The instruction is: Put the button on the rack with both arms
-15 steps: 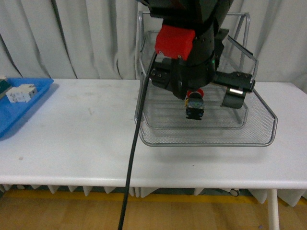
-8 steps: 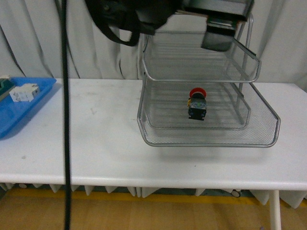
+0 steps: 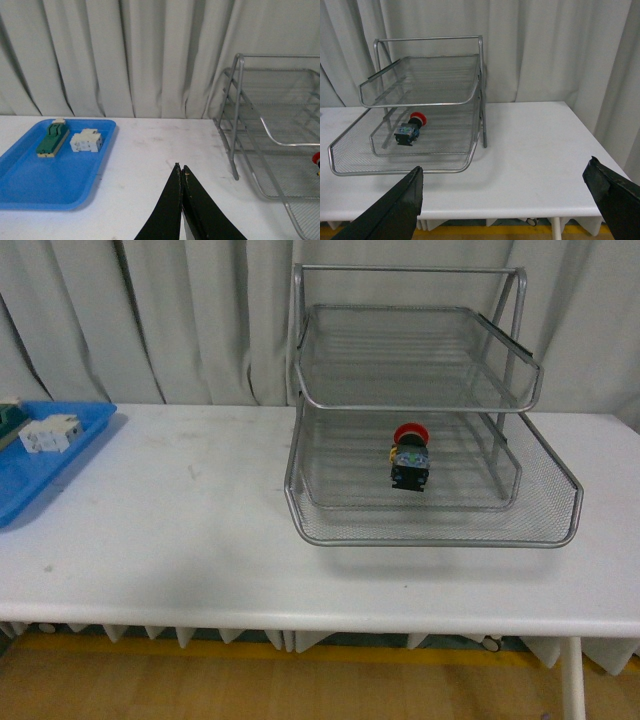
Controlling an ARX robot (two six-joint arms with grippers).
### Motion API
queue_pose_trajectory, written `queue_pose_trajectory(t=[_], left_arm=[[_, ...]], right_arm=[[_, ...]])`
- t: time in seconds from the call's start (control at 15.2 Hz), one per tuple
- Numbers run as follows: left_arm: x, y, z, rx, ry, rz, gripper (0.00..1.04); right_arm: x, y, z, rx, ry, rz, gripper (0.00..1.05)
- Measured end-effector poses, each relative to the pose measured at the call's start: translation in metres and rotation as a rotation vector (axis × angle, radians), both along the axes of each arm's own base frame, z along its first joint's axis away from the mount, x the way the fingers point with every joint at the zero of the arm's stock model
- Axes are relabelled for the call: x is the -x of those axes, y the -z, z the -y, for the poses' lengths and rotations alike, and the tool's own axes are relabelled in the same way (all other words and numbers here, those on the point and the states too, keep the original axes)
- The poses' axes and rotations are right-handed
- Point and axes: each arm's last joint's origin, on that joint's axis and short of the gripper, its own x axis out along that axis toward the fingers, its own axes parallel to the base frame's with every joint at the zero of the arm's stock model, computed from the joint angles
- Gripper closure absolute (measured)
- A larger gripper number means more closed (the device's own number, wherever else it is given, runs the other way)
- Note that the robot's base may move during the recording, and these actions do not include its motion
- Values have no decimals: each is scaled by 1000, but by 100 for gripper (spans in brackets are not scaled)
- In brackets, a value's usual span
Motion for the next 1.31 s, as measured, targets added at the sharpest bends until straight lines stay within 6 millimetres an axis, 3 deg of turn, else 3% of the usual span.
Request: queue_pose_trajectory(t=[0.26,0.59,0.98,1.31], left_arm=[[29,22,-20,2,6,1,103],[50,36,-39,4,-8,3,103],[64,48,-38,5,5,14,103],[74,46,-38,5,6,22,103]], right_arm=[[0,0,0,0,0,0,6],[0,0,0,0,0,0,6],[0,0,0,0,0,0,6],[0,0,0,0,0,0,6]])
